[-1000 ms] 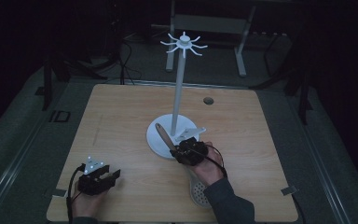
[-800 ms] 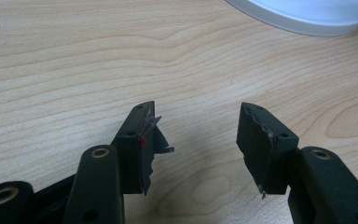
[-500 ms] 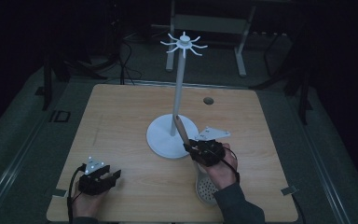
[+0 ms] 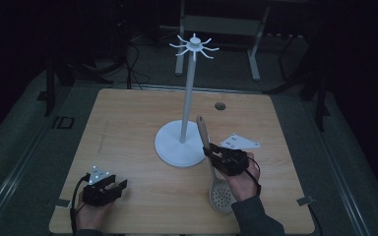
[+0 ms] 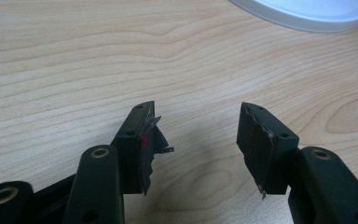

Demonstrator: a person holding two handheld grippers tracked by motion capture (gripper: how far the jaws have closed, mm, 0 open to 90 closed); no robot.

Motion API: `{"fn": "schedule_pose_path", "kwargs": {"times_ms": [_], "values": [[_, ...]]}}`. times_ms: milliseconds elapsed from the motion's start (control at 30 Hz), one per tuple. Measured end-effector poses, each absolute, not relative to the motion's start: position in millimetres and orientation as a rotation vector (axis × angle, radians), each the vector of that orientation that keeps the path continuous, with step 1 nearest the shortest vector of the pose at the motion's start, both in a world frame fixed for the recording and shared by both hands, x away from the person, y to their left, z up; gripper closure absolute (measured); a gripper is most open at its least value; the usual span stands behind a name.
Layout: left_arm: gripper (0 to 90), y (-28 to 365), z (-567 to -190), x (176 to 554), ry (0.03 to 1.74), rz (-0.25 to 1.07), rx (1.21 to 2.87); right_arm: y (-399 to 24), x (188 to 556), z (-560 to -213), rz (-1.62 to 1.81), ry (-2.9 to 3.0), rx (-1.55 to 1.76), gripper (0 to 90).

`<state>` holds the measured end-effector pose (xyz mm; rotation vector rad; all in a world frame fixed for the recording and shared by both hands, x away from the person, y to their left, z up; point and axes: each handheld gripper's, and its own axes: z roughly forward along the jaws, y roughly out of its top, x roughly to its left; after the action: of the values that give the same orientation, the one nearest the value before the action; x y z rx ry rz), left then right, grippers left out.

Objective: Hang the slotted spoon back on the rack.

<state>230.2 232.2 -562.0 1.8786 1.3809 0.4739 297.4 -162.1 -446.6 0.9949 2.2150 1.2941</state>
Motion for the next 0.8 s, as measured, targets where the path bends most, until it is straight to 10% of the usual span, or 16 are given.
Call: {"fn": "schedule_pose_path", "kwargs": {"times_ms": [800], "values": [[47.4, 232, -563, 230, 1.382, 0.478, 1.886, -179, 297, -430, 1.381, 2.066, 1.003, 73.5]]}}
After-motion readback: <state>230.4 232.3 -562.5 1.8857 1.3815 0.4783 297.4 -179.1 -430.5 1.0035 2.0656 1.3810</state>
